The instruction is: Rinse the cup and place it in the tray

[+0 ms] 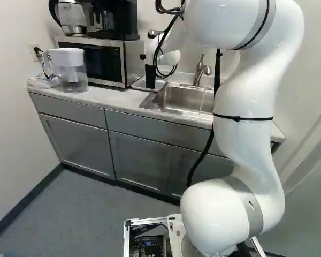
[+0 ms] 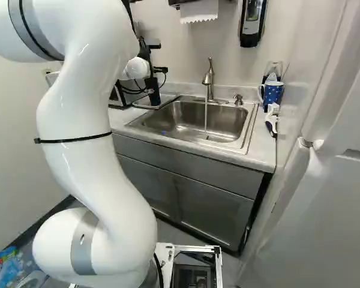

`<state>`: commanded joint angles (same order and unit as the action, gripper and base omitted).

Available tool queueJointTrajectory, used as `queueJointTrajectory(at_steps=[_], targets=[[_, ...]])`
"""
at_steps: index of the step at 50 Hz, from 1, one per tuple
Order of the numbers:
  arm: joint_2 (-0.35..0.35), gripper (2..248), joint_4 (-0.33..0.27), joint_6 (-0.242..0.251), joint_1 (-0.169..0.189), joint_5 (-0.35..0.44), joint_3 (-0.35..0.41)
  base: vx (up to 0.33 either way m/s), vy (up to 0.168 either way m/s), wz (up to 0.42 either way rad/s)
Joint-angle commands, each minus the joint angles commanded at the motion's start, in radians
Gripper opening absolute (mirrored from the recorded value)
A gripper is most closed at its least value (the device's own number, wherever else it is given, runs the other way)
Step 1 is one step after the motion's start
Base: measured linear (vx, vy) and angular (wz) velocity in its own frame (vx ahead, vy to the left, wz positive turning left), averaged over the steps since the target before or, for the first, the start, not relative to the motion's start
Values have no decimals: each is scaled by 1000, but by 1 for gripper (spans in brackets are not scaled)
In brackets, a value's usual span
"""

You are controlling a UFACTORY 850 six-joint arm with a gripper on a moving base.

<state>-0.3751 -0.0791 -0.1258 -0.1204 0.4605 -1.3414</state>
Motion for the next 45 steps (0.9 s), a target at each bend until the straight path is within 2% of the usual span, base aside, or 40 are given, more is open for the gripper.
queueJointTrajectory(at_steps=[27, 45], targets=[[27, 247, 0, 0, 3, 0, -25, 0, 0, 0], [98, 247, 0, 0, 34, -16, 21, 0, 0, 0]])
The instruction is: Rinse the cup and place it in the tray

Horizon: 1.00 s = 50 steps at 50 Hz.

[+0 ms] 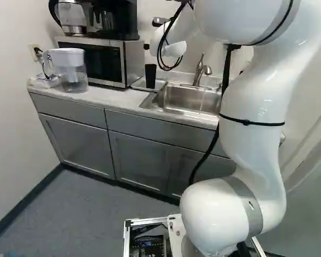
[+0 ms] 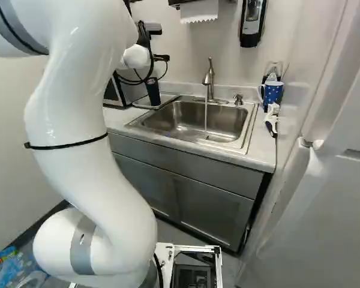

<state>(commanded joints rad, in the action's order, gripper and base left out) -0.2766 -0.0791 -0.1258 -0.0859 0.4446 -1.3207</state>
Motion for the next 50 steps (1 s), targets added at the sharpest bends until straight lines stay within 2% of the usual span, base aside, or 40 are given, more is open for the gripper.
queueJointTrajectory(at_steps=[30, 50], targets=[[104, 247, -18, 0, 71, -108, 54, 0, 0, 0], [136, 247, -40, 0, 123, -177, 47, 0, 0, 0]])
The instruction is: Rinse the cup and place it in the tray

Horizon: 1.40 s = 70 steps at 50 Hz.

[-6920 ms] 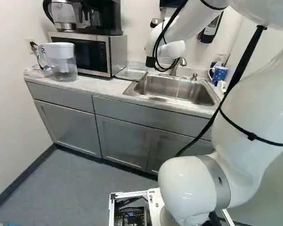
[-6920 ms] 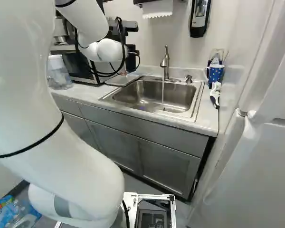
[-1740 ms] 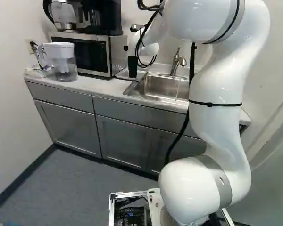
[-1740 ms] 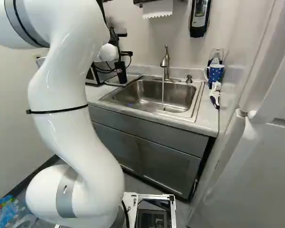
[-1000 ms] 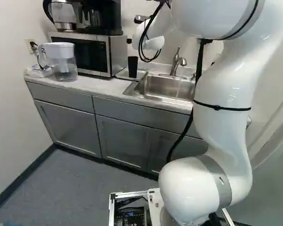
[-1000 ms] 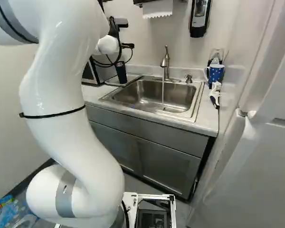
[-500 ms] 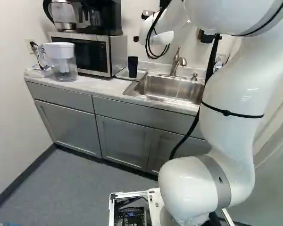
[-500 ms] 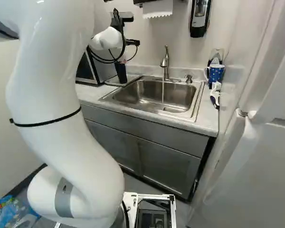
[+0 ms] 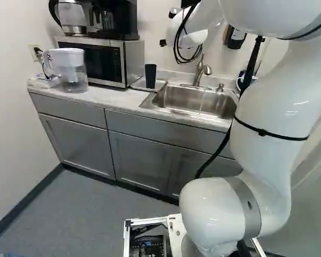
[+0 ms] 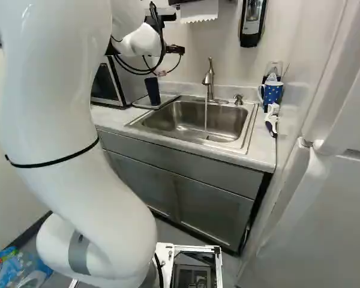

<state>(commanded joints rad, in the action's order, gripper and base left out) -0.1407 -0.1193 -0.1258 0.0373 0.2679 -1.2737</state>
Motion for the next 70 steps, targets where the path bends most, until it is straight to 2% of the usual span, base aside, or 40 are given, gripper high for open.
queueJointTrajectory(at_steps=[34, 45, 70], targets=[[2, 247, -17, 0, 89, -89, -57, 0, 0, 0], [-6, 247, -17, 0, 118, -89, -66, 0, 0, 0], [-110, 247, -17, 0, 158, -89, -180, 0, 0, 0]])
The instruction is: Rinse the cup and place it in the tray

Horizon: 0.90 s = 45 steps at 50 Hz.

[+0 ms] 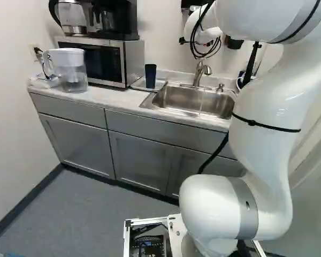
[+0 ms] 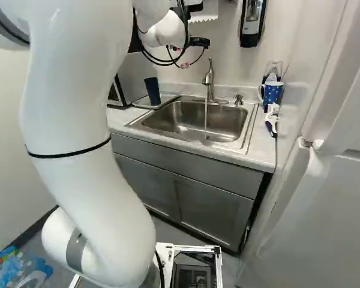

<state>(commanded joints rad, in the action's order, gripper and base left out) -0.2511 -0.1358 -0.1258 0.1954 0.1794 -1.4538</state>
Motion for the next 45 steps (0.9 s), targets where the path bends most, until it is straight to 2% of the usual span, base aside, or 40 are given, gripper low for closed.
queueJointTrajectory(at_steps=[18, 45], targets=[[-88, 247, 0, 0, 17, 0, -101, 0, 0, 0], [-136, 247, 0, 0, 23, -39, -157, 0, 0, 0]])
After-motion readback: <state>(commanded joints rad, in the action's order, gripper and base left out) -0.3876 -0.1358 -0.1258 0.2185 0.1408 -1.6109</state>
